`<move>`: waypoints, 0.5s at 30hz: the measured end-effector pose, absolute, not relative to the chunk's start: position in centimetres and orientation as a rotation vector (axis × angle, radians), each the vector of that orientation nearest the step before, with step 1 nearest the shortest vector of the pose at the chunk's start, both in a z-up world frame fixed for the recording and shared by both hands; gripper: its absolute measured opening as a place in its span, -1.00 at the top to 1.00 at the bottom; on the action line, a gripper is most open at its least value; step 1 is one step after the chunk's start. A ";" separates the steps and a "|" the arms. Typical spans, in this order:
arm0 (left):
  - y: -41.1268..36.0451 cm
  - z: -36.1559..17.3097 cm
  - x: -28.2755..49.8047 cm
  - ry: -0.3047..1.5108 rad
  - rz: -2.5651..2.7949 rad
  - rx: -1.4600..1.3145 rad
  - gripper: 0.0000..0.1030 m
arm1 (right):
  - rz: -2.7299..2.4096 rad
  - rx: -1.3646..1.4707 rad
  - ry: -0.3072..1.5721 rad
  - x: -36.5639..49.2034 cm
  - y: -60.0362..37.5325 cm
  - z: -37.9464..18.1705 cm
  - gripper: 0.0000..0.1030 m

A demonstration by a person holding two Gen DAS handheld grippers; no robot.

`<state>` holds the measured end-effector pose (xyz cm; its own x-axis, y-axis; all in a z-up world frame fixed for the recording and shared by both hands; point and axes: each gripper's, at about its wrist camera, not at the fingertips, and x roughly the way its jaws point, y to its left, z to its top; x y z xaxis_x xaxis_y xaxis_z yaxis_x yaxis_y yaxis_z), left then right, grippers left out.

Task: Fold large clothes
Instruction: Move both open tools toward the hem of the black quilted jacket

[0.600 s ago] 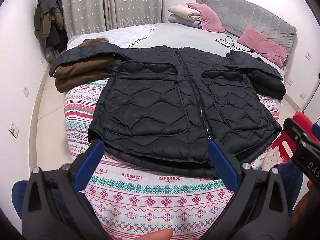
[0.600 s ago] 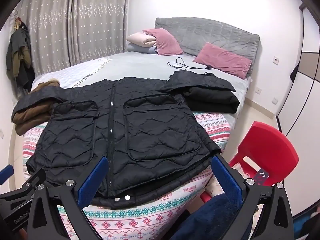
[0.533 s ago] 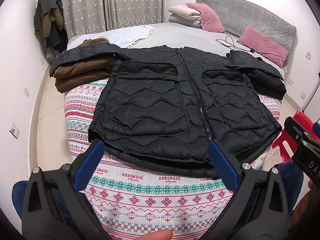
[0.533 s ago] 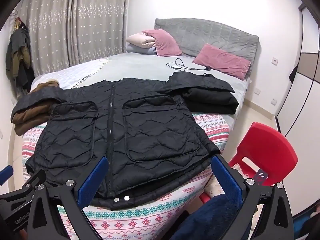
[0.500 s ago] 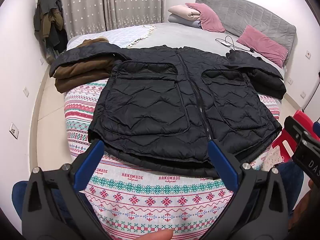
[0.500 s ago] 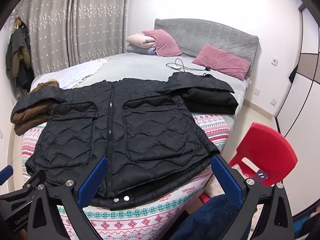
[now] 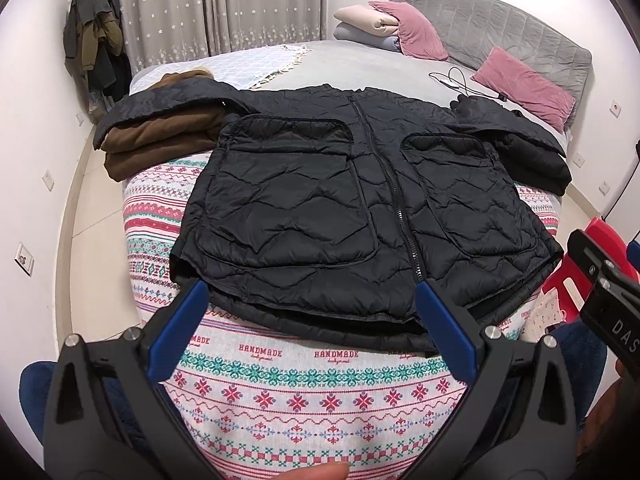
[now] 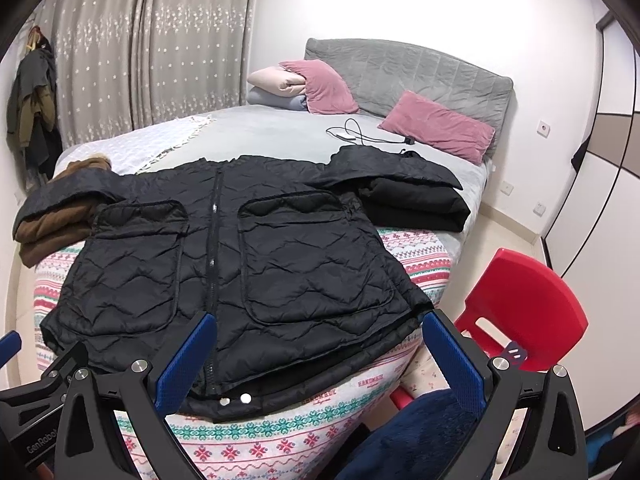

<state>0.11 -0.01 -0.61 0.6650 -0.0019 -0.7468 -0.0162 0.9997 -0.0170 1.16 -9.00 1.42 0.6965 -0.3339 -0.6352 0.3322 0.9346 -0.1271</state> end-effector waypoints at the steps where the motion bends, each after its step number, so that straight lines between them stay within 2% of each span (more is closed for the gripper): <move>1: 0.0 -0.7 0.2 0.843 0.007 -0.022 -1.00 | -0.374 -0.006 0.711 1.2 -9.0 1.4 -1.00; 10: 0.3 -1.3 0.7 0.857 0.011 -0.035 -1.00 | -0.402 -0.033 0.718 1.6 -8.8 1.1 -1.00; 15: 1.0 -1.8 1.3 0.960 0.019 -0.054 -1.00 | -0.409 -0.040 0.738 1.9 -9.1 0.8 -1.00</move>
<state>1.28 0.96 -1.76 0.5732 -0.0075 -0.8194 -0.0407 0.9985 -0.0377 1.93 -9.06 0.76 0.6647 -0.3756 -0.6458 0.3479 0.9206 -0.1773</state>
